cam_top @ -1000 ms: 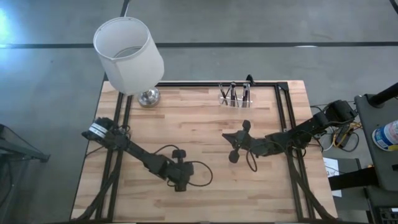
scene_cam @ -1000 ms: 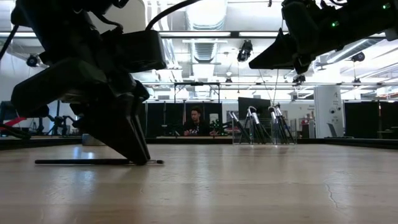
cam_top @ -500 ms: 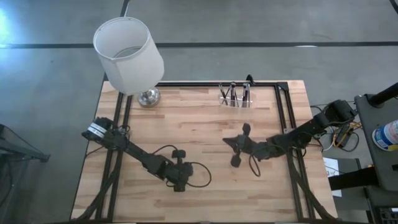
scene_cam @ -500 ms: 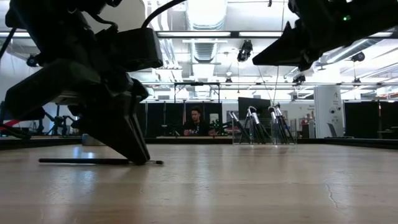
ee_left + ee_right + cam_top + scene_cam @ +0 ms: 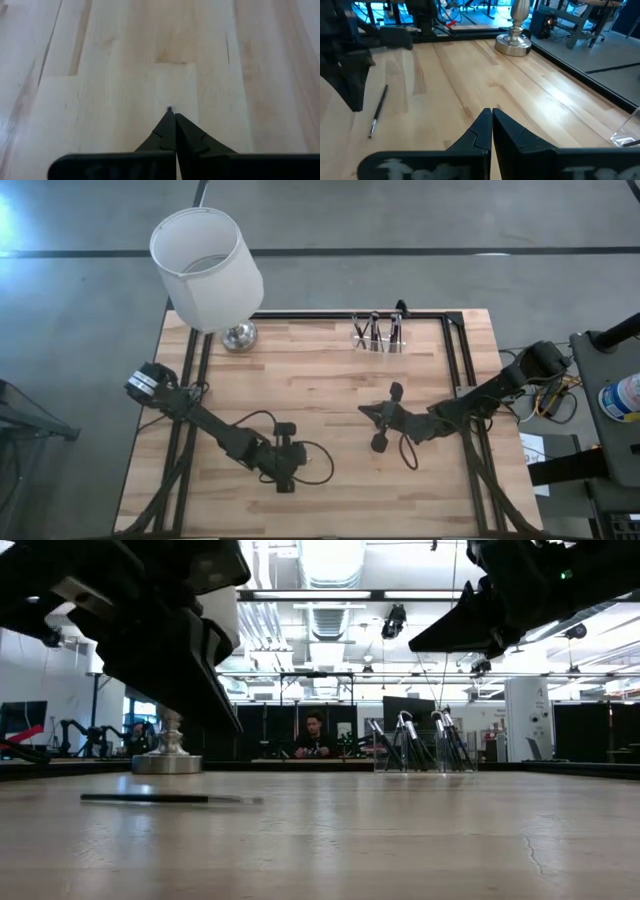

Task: Put items in baskets/containers
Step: Put the eyeshadow brush into the transparent organizer

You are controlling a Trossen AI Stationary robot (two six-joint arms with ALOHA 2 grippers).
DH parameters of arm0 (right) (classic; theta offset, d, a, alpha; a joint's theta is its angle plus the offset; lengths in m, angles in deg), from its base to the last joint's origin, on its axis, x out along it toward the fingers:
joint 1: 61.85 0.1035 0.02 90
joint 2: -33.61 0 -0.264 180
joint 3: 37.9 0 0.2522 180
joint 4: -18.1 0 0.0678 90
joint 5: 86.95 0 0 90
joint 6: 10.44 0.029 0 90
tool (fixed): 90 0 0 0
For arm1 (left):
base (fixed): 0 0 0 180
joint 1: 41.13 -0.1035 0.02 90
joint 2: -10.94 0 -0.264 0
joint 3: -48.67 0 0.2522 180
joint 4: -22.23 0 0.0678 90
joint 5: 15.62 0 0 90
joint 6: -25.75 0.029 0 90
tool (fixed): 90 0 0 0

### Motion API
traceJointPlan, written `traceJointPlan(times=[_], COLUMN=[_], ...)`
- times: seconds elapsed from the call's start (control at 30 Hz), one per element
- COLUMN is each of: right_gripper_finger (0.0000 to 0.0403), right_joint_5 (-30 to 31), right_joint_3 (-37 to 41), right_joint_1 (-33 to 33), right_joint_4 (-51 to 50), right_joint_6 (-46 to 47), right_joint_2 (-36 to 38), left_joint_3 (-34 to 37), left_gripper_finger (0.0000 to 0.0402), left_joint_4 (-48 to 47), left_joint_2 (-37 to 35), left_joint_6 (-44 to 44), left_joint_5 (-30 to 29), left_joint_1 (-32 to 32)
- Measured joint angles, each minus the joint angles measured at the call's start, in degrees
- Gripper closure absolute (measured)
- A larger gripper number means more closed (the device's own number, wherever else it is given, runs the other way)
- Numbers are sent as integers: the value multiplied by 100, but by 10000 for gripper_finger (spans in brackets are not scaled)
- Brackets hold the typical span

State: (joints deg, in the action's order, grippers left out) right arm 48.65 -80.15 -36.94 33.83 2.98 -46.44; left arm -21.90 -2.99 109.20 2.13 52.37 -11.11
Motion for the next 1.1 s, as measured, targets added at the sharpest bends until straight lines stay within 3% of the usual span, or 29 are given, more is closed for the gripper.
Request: traceJointPlan(times=[0.2,0.53,0.67,0.83,1.1], right_gripper_finger=[394,394,394,394,394], right_joint_5=[-2,-44,-48,-60,-63], right_joint_3=[-92,-249,-249,-249,-249], right_joint_1=[0,-2,-2,-2,-2], right_joint_4=[82,132,129,127,121], right_joint_6=[-38,-198,-206,-238,-249], right_joint_2=[-275,-380,-380,-380,-376], left_joint_3=[-5,-40,-58,-58,-67], left_gripper_finger=[396,328,324,323,323], left_joint_4=[4,-150,-114,9,37], left_joint_2=[67,324,362,519,673], left_joint_6=[-346,-21,111,196,344], left_joint_5=[48,174,220,715,690], left_joint_1=[-21,-365,-516,-703,-896])
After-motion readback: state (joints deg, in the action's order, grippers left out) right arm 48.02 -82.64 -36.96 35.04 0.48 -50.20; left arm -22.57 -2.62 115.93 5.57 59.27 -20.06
